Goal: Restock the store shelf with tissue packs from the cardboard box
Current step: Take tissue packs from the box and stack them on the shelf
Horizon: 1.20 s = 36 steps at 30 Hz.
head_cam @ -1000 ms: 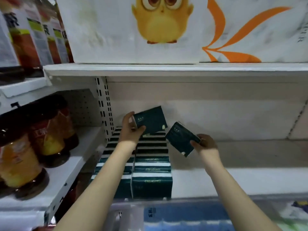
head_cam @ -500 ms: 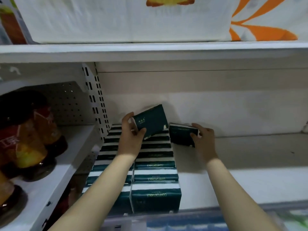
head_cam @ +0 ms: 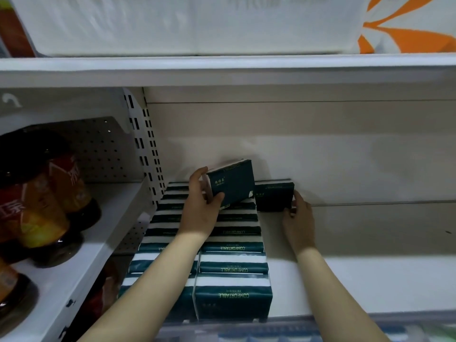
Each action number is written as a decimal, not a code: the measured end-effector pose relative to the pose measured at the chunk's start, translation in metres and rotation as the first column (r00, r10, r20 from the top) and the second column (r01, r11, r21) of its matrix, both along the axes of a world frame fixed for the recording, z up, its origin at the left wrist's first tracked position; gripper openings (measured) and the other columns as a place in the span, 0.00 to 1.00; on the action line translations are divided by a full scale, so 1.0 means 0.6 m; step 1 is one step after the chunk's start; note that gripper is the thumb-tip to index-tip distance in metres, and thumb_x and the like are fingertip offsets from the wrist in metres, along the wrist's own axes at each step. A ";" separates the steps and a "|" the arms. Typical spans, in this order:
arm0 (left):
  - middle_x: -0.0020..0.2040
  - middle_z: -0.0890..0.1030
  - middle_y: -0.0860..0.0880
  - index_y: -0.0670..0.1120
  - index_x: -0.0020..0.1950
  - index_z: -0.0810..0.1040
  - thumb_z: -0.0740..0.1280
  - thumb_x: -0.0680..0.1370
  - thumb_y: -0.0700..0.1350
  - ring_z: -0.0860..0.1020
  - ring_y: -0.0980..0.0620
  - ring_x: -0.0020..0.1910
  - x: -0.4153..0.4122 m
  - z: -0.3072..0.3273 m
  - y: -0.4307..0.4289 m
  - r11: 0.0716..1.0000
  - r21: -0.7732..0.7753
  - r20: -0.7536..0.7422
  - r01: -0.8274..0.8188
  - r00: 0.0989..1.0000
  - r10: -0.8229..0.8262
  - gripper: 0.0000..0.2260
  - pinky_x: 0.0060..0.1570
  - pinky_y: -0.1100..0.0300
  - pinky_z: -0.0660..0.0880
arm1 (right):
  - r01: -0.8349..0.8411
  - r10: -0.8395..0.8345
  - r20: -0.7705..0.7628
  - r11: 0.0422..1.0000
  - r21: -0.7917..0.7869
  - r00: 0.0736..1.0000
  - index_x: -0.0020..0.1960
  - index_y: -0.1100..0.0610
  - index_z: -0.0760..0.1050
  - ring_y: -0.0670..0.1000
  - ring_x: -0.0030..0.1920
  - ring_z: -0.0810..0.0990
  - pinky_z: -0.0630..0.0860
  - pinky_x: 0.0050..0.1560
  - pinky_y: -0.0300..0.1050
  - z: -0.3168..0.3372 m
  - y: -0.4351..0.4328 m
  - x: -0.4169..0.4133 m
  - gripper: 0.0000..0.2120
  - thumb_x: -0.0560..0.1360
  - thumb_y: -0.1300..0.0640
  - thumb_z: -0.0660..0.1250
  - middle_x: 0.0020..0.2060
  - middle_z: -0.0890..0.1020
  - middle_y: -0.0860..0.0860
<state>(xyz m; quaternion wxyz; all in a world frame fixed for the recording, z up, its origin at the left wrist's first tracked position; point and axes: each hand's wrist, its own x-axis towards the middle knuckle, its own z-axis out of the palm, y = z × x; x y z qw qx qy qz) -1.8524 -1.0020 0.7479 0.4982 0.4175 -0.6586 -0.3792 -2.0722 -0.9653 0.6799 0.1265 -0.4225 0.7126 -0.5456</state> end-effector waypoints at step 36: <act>0.64 0.71 0.59 0.53 0.78 0.57 0.58 0.82 0.52 0.69 0.62 0.60 -0.010 0.019 0.026 0.991 0.050 0.133 0.128 0.982 -0.134 0.24 0.57 0.68 0.62 | 0.090 0.185 0.717 0.941 -0.327 0.672 0.59 0.57 0.70 0.49 0.48 0.78 0.79 0.38 0.36 0.018 0.054 -0.041 0.20 0.76 0.77 0.55 0.50 0.79 0.51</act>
